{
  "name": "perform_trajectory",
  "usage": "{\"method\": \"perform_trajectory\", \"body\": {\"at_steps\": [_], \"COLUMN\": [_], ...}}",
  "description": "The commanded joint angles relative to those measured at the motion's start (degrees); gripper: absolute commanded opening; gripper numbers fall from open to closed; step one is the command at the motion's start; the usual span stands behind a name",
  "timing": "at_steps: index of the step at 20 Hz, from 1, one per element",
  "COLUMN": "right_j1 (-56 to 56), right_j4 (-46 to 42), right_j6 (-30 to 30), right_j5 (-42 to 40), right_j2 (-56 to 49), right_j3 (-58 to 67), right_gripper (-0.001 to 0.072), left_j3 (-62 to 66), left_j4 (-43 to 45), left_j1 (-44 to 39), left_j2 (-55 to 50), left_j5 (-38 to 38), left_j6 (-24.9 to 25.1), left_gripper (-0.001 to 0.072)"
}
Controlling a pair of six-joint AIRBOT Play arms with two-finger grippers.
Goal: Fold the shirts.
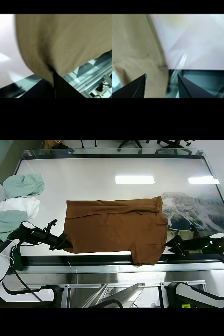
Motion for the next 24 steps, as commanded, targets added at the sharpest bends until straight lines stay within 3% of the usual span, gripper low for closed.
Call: {"method": "perform_trajectory", "body": {"at_steps": [1, 6, 13, 15, 16, 17, 22, 24], "right_j1": [6.23, 13.4, 13.9, 13.9, 13.79, 13.77, 13.75, 13.68], "right_j4": [3.08, 4.22, 4.24, 4.44, 4.48, 4.2, -11.39, -11.91], "right_j6": [-0.17, 1.49, 1.01, 0.39, 0.42, 0.52, 7.26, 7.54], "right_j5": [-2.75, 1.84, 6.16, 6.4, 6.45, 6.78, 6.12, 4.28], "right_j2": [0.13, 0.15, 2.32, 4.31, 5.33, 6.38, 9.68, 9.9], "right_j3": [-3.8, -3.82, -4.44, -4.59, -4.59, -4.59, -4.59, -4.37], "right_gripper": [0.0469, 0.0468, 0.0459, 0.0185, 0.0081, 0.0026, 0.0025, 0.0025], "left_j3": [2.08, 3.85, 3.8, 3.8, 3.78, 3.78, -1.14, -2.34], "left_j4": [-1.16, -1.05, -1.03, -1.03, -1.01, -0.76, 19.91, 22.36], "left_j1": [-1.53, -1.44, -1.46, -1.46, -1.46, -1.44, -1.05, 0.87], "left_j2": [0.11, 0.13, 0.13, 0.13, 0.13, 0.15, 5.57, 6.91], "left_j5": [-1.99, -5.35, -7.26, -8.61, -9.29, -10.03, -10.75, -11.32], "left_j6": [-0.2, -0.24, -1.73, -1.73, -1.84, -2.21, -11.87, -12.68], "left_gripper": [0.0012, 0.0012, 0.0012, 0.0011, 0.0011, 0.0011, 0.0011, 0.0011]}}
